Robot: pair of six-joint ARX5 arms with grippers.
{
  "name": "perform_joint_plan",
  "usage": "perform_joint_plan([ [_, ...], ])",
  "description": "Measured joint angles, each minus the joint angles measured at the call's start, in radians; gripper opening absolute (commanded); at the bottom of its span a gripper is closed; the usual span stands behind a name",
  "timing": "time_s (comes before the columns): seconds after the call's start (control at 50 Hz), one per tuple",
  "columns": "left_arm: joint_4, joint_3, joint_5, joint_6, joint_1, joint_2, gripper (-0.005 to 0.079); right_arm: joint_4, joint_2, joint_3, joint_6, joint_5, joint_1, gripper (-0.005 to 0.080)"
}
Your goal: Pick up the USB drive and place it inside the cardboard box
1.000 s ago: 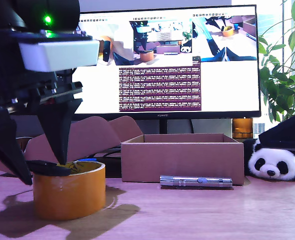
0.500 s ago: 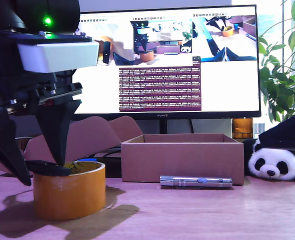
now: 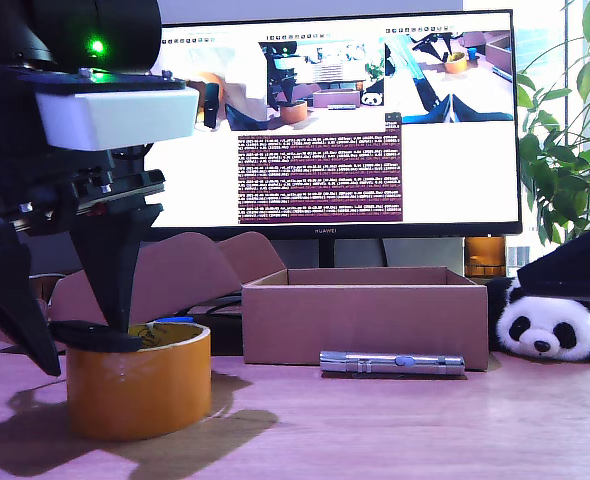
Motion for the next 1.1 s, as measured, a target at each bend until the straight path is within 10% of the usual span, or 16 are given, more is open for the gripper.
perform_joint_plan([
  [0.64, -0.019, 0.000, 0.000, 0.003, 0.000, 0.000, 0.0139, 0.000, 0.000, 0.000, 0.000, 0.024, 0.000, -0.0013],
  [1.1, -0.018, 0.000, -0.041, 0.003, 0.000, 0.000, 0.0104, -0.010, 0.000, 0.000, 0.000, 0.026, 0.000, -0.0013],
])
